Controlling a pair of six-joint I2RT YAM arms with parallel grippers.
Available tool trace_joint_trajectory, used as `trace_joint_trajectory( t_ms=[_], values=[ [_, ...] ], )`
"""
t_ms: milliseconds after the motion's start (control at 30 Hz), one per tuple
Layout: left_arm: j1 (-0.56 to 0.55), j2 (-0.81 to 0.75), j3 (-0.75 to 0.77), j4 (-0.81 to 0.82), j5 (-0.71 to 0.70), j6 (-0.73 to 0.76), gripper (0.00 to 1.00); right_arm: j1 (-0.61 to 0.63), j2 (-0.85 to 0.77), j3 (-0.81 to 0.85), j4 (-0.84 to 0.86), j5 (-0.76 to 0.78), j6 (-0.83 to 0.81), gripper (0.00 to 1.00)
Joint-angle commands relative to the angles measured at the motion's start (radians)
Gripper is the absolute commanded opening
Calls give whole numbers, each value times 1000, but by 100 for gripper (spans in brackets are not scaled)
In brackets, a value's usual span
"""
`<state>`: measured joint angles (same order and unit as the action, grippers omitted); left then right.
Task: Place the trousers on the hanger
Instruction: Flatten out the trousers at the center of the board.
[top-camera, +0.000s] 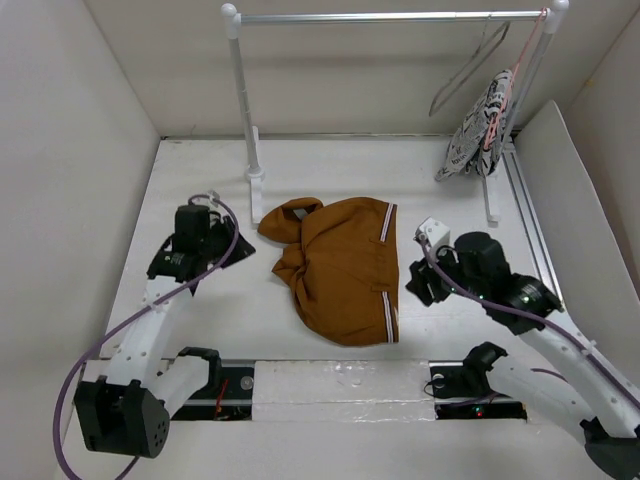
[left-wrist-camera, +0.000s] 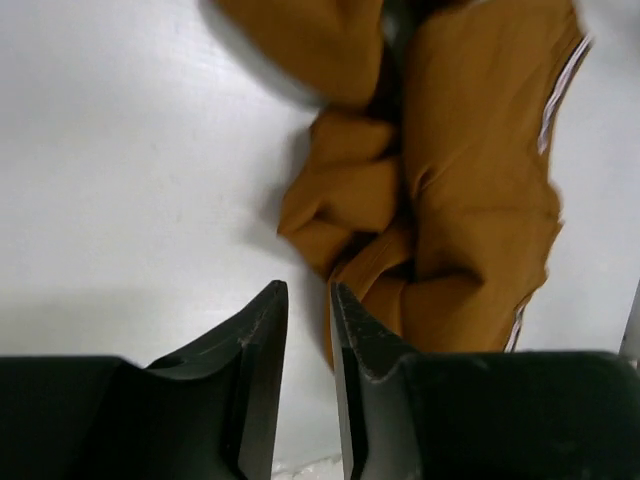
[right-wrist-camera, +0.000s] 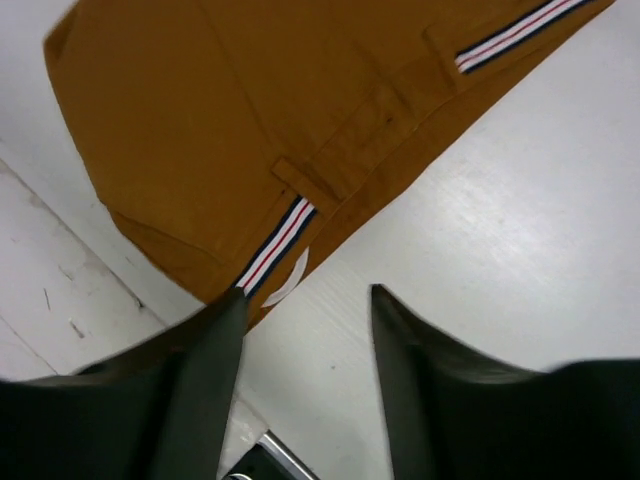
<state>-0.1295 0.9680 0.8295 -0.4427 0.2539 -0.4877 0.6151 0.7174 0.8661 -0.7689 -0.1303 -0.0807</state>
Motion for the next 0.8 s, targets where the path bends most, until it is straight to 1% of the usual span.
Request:
trace_joint_trajectory(
  t_ms=[0, 33, 67, 100, 133, 167, 200, 233, 267, 300, 333, 400, 467, 567, 633, 733, 767],
  values=[
    [-5, -40, -165, 119, 166, -57, 21, 15, 25, -93, 140, -61, 35, 62],
    [-18, -60, -188, 163, 174, -83, 23, 24, 28, -114, 158, -75, 57, 65],
    [-37, -55, -205, 176, 136, -94, 28, 25, 36, -142, 192, -83, 73, 67],
    [-118, -34, -214, 182, 95, -104, 30, 25, 45, -188, 198, -92, 79, 70],
    [-169, -16, -207, 176, 40, -110, 33, 25, 57, -206, 204, -123, 106, 72],
    [-221, 6, -201, 173, -73, -136, 38, 25, 85, -226, 209, -136, 116, 73],
    [-289, 23, -195, 171, -111, -159, 43, 25, 97, -258, 209, -146, 125, 74],
    [-289, 46, -201, 170, -126, -187, 47, 25, 109, -275, 209, -153, 148, 76],
    [-289, 43, -214, 179, -145, -245, 54, 34, 116, -292, 224, -160, 159, 77],
    [-279, 25, -280, 226, -154, -297, 58, 34, 132, -344, 252, -185, 186, 78],
    [-279, 24, -280, 226, -154, -298, 59, 34, 132, -345, 252, -186, 187, 78],
    [-279, 43, -328, 254, -148, -333, 59, 34, 142, -378, 302, -212, 223, 78],
    [-279, 70, -343, 309, -136, -342, 58, 34, 151, -424, 354, -226, 251, 78],
    [-279, 144, -345, 398, -108, -341, 57, 34, 165, -458, 387, -236, 277, 76],
    [-279, 224, -326, 435, -102, -324, 57, 34, 172, -476, 407, -259, 297, 74],
    [-279, 325, -306, 519, -84, -308, 53, 43, 189, -525, 480, -316, 326, 72],
    [-279, 343, -305, 544, -71, -305, 50, 43, 207, -536, 517, -325, 334, 71]
  ],
)
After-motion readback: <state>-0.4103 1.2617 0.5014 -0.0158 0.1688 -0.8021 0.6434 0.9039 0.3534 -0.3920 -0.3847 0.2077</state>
